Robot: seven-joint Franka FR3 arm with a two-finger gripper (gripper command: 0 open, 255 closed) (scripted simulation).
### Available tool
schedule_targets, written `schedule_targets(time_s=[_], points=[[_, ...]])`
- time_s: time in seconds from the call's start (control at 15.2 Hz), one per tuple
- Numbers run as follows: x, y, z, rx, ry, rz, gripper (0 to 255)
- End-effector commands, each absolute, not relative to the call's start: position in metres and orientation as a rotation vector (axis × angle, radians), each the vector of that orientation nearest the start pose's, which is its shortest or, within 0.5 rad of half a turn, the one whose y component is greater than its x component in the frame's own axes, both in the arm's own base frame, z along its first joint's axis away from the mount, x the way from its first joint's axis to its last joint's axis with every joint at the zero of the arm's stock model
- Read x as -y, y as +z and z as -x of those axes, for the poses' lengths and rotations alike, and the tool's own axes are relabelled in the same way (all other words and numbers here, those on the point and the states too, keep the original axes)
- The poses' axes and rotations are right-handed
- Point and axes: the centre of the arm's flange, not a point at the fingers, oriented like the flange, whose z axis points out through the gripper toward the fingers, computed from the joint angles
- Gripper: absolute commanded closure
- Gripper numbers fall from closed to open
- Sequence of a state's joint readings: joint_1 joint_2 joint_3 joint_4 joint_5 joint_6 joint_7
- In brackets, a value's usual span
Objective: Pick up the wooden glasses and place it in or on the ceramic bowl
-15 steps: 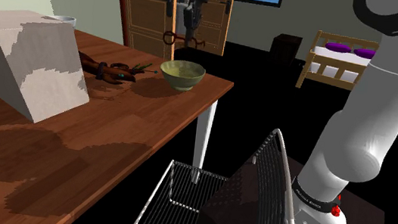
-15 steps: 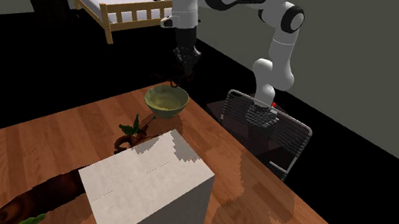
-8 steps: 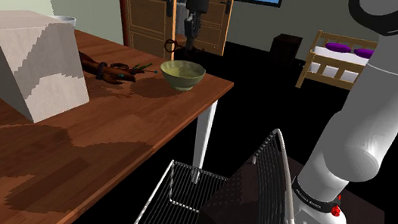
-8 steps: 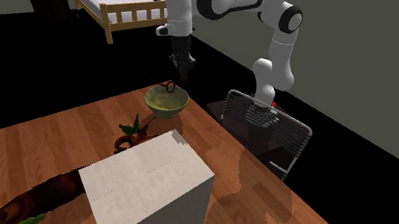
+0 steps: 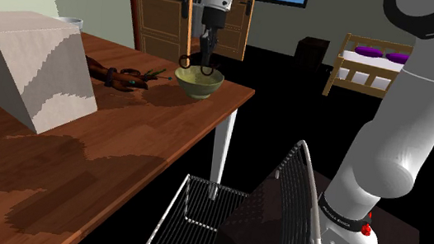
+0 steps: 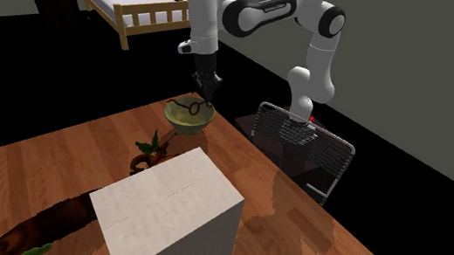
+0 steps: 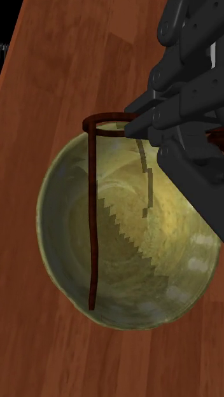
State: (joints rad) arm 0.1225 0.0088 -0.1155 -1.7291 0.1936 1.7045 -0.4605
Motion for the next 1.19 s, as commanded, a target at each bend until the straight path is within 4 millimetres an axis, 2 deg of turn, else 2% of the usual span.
schedule_targets(time_s=[0.0, 0.07, 0.59, 0.66, 0.99, 1.12], points=[[-0.022, 0.546, -0.563, 0.641, -0.016, 2.878, 255], [-0.022, 0.54, -0.563, 0.641, -0.016, 2.878, 255], [-0.022, 0.54, -0.563, 0.641, -0.016, 2.878, 255], [-0.022, 0.54, -0.563, 0.641, -0.016, 2.878, 0], [-0.022, 0.54, -0.563, 0.641, -0.016, 2.878, 0], [-0.017, 0.565, -0.564, 0.641, -0.016, 2.878, 0]])
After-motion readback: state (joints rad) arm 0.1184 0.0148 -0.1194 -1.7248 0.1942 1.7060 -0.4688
